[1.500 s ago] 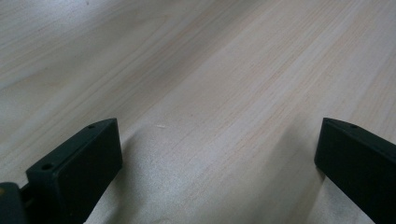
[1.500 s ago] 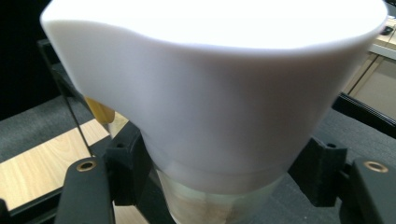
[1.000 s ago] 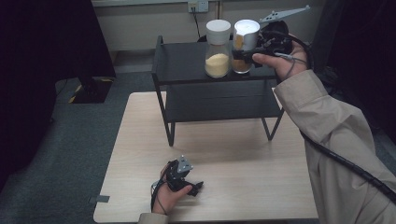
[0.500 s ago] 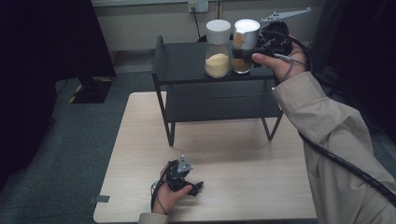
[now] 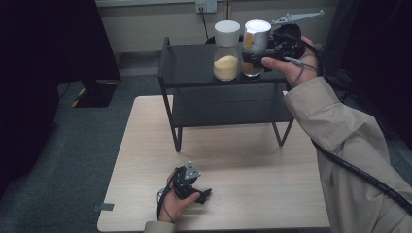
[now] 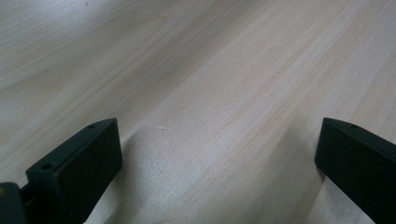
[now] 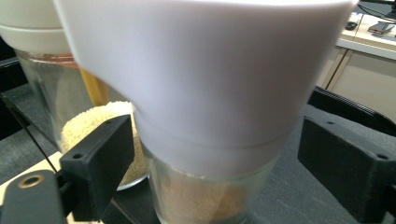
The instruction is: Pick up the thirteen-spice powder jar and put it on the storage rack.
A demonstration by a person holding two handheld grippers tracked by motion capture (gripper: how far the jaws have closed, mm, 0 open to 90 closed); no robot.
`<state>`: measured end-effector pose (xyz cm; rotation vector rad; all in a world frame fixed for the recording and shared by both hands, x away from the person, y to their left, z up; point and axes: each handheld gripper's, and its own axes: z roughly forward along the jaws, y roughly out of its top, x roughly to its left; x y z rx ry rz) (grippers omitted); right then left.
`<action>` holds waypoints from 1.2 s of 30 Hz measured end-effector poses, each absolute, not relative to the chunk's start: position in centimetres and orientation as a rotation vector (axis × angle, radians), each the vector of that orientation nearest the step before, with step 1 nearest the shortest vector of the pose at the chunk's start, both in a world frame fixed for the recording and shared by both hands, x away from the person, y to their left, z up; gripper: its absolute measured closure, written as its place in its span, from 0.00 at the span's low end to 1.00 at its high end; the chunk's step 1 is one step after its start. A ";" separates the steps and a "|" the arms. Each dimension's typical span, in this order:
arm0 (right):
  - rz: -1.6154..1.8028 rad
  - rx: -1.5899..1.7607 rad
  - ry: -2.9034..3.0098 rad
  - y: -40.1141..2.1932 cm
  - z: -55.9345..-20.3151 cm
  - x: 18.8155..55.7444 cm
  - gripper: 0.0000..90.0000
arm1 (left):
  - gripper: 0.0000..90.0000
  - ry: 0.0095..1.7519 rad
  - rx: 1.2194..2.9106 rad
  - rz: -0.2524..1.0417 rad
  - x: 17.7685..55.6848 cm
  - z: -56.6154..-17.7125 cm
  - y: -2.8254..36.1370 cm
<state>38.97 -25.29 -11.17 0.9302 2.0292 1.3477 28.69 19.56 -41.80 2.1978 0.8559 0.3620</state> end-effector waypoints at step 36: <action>1.416 1.030 2.011 -25.6 -14.0 35.6 0.00 | 0.00 0.856 2.195 0.363 28.7 -41.8 19.6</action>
